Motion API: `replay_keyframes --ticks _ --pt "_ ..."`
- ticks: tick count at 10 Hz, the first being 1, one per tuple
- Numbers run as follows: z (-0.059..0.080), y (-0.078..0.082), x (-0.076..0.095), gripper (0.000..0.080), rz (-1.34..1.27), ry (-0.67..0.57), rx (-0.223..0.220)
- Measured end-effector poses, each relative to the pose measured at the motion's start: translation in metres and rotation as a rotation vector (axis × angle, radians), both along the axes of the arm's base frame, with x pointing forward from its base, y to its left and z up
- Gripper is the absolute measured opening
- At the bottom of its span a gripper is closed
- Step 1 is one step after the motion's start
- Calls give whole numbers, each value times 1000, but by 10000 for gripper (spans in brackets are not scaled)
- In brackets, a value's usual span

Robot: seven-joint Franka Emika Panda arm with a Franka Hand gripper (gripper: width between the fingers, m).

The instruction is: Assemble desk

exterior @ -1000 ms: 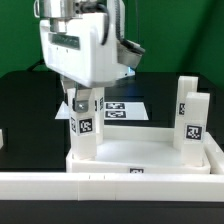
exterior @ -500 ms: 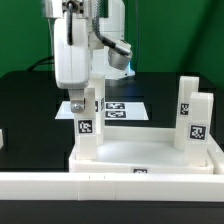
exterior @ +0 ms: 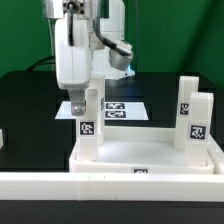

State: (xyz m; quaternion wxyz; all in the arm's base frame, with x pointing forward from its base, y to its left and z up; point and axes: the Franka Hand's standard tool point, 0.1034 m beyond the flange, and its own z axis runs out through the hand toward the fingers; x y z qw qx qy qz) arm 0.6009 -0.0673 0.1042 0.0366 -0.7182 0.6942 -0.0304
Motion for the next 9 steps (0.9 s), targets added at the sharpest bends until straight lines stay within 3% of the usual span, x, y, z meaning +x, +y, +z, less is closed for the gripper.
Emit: replay_keyframes --ticks 5,9 --pt "2 15 5 649 500 -4 -61" --pt "2 14 6 649 800 -1 -96"
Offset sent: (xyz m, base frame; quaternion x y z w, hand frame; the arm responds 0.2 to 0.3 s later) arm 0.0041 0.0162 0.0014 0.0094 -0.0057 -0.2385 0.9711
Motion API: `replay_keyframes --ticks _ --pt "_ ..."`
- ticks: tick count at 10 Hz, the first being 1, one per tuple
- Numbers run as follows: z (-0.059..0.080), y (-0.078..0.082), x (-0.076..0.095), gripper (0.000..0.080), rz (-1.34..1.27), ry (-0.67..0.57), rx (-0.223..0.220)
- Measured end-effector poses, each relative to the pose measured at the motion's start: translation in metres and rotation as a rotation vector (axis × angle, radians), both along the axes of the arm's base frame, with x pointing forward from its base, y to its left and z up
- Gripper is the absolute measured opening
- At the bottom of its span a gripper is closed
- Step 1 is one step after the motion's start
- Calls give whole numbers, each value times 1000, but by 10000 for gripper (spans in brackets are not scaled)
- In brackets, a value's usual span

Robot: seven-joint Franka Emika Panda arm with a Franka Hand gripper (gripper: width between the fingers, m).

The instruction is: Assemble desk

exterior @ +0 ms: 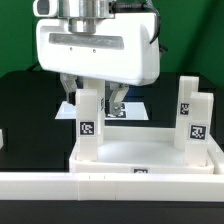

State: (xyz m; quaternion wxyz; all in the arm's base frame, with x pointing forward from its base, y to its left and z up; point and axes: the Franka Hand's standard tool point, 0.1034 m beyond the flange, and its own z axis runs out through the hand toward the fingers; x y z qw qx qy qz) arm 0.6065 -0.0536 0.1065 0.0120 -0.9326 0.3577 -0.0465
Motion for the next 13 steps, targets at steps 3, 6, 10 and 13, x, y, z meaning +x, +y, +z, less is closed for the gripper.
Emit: replay_keyframes --ticks 3,6,10,13 --pt "-1 -2 -1 649 313 22 -63" --pt "0 -8 -1 649 588 33 -94" --pt "0 -10 -2 524 702 41 -109" --pt "0 -10 -2 289 666 40 -105"
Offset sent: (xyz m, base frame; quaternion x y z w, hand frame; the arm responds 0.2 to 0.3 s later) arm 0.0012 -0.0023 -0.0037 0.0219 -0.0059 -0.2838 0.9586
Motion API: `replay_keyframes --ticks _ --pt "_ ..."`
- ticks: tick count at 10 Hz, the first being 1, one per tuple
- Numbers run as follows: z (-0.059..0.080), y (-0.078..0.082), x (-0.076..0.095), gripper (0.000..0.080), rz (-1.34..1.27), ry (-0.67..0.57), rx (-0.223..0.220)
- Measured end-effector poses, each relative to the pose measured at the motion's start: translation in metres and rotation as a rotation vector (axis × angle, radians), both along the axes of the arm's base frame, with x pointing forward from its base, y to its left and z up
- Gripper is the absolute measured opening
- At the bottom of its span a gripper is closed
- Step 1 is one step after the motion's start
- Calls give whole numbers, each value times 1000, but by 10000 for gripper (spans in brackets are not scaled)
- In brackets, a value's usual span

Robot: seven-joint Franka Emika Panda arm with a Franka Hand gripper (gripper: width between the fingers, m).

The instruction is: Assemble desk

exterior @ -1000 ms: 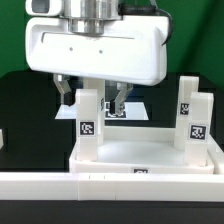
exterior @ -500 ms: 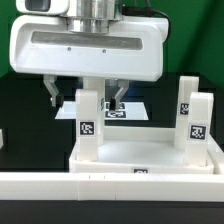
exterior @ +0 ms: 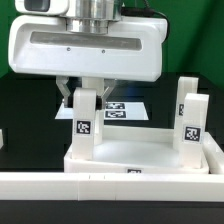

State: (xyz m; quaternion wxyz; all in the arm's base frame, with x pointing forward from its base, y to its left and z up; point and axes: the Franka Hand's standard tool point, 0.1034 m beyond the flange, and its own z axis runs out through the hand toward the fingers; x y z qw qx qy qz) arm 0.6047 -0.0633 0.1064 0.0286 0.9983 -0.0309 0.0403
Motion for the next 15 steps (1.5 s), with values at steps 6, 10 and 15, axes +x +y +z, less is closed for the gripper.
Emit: replay_keyframes --ticks 6,10,15 --pt "0 -1 0 290 -379 -23 30" --pt "0 -1 0 290 -726 -42 78" --pt "-1 2 -1 290 -1263 -15 149"
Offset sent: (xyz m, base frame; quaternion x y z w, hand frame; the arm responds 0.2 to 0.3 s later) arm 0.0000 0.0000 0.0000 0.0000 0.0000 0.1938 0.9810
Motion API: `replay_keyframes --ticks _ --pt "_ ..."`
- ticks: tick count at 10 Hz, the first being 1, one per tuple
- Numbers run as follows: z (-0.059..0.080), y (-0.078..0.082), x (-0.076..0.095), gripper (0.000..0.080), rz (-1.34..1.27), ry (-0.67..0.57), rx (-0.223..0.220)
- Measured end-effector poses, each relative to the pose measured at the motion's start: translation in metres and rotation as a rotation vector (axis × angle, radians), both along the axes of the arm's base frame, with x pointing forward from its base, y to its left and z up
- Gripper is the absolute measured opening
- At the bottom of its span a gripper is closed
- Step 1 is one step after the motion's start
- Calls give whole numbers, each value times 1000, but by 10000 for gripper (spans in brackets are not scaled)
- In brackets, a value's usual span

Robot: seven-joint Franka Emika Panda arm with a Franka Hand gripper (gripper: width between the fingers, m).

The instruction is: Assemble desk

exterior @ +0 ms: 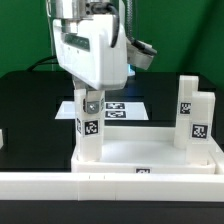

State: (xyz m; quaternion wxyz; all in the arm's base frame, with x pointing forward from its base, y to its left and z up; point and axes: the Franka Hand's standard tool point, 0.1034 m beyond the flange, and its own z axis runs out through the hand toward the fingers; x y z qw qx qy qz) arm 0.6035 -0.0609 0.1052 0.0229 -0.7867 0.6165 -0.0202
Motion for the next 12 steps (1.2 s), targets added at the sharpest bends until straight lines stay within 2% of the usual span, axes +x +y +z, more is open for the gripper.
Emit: replay_keyframes --ticks 3,4,5,6,8,12 --pt "-1 1 0 296 -19 1 2" --pt "-1 1 0 527 -17 2 2" --pt "-1 1 0 527 46 2 -3" --pt "-1 2 1 622 141 1 -8" --pt "-1 6 1 644 313 1 -21" --pt "-3 8 1 649 764 24 -73"
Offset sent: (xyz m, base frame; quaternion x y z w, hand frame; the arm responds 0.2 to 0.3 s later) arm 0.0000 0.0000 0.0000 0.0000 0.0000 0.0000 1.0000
